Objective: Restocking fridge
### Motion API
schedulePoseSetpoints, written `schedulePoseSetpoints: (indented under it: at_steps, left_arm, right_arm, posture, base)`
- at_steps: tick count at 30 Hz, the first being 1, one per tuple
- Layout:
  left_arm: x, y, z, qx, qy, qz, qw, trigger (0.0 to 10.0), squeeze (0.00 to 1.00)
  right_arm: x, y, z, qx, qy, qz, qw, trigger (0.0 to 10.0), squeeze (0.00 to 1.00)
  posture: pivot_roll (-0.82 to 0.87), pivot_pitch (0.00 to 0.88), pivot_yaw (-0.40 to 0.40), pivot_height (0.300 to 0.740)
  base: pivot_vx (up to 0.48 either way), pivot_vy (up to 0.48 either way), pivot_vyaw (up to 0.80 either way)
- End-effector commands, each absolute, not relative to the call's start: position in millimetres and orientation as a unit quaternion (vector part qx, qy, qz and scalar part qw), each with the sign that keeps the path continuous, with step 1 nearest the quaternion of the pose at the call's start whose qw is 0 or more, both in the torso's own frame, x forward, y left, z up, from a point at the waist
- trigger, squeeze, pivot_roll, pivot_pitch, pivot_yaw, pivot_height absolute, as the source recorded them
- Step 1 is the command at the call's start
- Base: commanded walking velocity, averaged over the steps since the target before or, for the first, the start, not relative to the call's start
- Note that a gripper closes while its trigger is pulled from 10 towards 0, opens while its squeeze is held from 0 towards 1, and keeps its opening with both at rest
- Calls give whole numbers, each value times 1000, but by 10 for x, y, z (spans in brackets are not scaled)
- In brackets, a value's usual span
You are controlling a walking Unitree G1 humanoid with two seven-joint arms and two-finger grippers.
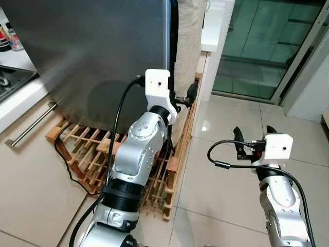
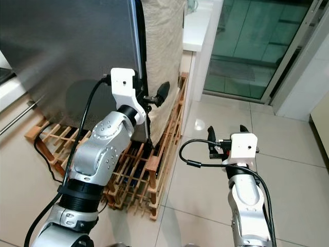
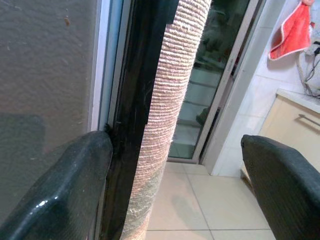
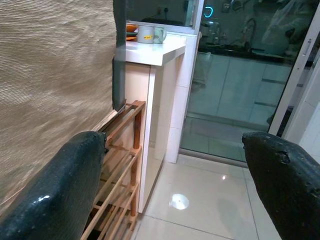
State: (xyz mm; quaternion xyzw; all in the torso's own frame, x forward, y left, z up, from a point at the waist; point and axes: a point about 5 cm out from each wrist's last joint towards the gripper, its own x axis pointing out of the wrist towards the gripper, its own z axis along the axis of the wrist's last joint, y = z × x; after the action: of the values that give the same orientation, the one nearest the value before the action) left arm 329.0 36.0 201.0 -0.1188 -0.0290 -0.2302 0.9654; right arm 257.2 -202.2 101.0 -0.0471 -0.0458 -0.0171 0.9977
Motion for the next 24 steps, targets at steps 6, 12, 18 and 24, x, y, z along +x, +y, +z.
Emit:
schedulePoseSetpoints:
  at_steps: [6, 12, 18, 24]
  left_arm:
    - [3205, -115, 2147, -155, -20, -377, 913, 10000, 0]
    - [3129, -332, 2142, -223, 13, -456, 861, 10000, 0]
    - [3033, -453, 2269, -260, 3, -510, 820, 10000, 0]
    - [2890, -516, 2387, -281, -16, -572, 770, 10000, 0]
  right_arm:
    - [2597, -2024, 1052, -44, -54, -18, 997, 10000, 0]
    - [2594, -2023, 1055, -44, -53, -17, 997, 10000, 0]
    - [2584, -2031, 1055, -45, -54, -19, 997, 10000, 0]
    - [2589, -2031, 1056, -44, -54, -20, 997, 10000, 0]
  posture:
    - [-109, 0, 49, 727]
    - [-120, 0, 53, 727]
    - [-124, 0, 57, 727]
    - [-125, 0, 61, 727]
  base:
    - [0, 0, 0]
    - [0, 0, 0]
    - [0, 0, 0]
    - [0, 0, 0]
